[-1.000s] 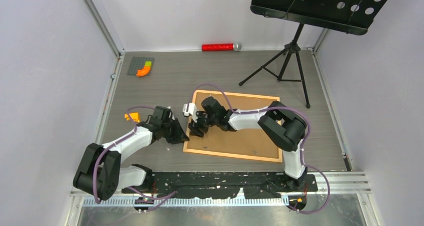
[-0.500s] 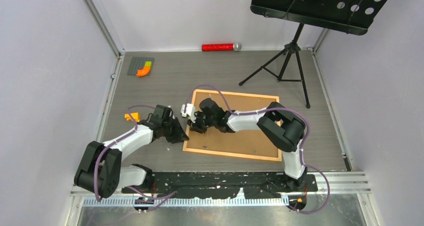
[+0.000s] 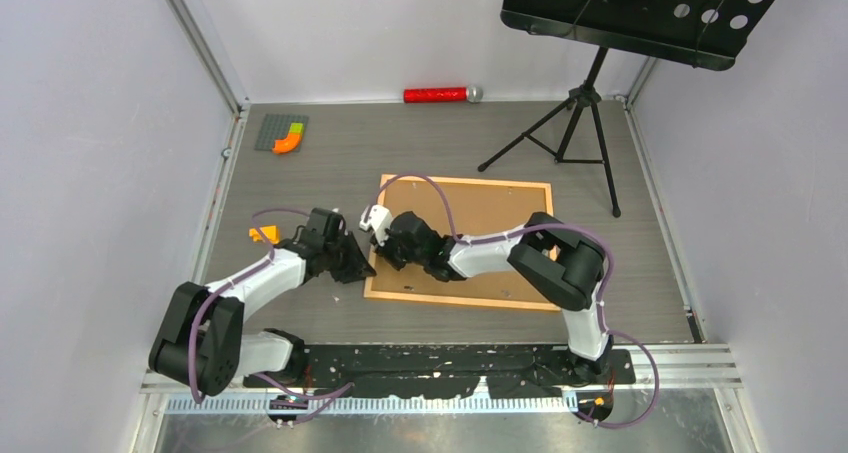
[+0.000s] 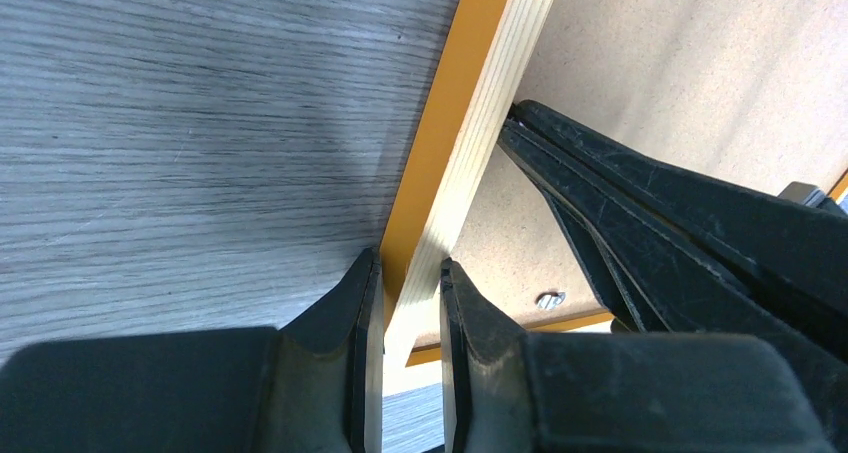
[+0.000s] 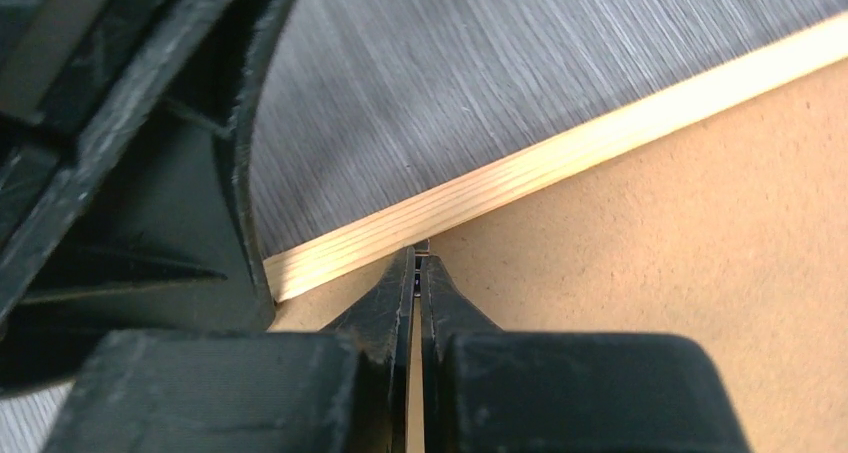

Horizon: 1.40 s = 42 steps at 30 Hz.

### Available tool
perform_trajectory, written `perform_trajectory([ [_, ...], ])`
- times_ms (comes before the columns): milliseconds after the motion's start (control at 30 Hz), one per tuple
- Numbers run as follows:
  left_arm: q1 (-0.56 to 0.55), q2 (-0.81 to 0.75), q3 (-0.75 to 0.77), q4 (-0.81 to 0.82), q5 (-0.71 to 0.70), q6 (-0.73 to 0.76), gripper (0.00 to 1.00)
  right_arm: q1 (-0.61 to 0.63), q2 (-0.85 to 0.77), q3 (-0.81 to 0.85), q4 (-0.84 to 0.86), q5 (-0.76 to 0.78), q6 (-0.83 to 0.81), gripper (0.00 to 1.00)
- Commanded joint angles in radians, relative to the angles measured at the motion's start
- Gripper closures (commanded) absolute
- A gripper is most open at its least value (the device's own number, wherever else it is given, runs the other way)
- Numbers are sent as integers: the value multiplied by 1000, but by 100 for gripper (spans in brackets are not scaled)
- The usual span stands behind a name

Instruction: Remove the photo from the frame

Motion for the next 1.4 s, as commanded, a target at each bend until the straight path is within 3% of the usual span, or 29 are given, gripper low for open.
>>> perform_trajectory([
  [0, -8, 39, -64, -101, -25, -25, 100, -16, 42, -12, 1, 277, 225, 95],
  [133, -7, 25, -69, -95, -7, -42, 100, 0, 43, -1, -55, 401, 358, 95],
  [300, -9, 18, -78, -91, 11, -66, 100, 27, 47, 57, -244, 563, 575, 95],
  [533, -11, 0, -85, -96, 18, -88, 100, 36, 99, 185, -469, 634, 797, 95],
  [733, -19, 8, -91, -90, 21, -92, 100, 38, 50, 157, -440, 621, 829, 93],
  [867, -19, 1, -101, -91, 13, -96, 100, 38, -23, 113, -289, 539, 742, 65],
  [1100, -19, -84, -93, -129, -16, -110, 100, 27, -139, 117, -138, 449, 574, 45],
  [1167, -19, -131, -84, -161, -25, -109, 92, 17, -195, 73, -92, 448, 542, 38],
  [1200, -19, -161, -79, -179, -39, -107, 85, 8, -239, 57, -73, 456, 520, 28],
  [1300, -19, -257, -54, -233, -91, -87, 47, -36, -324, -46, 27, 441, 495, 0],
  [1367, -19, -302, -5, -247, -132, -48, 29, -81, -377, -107, 86, 371, 503, 3],
])
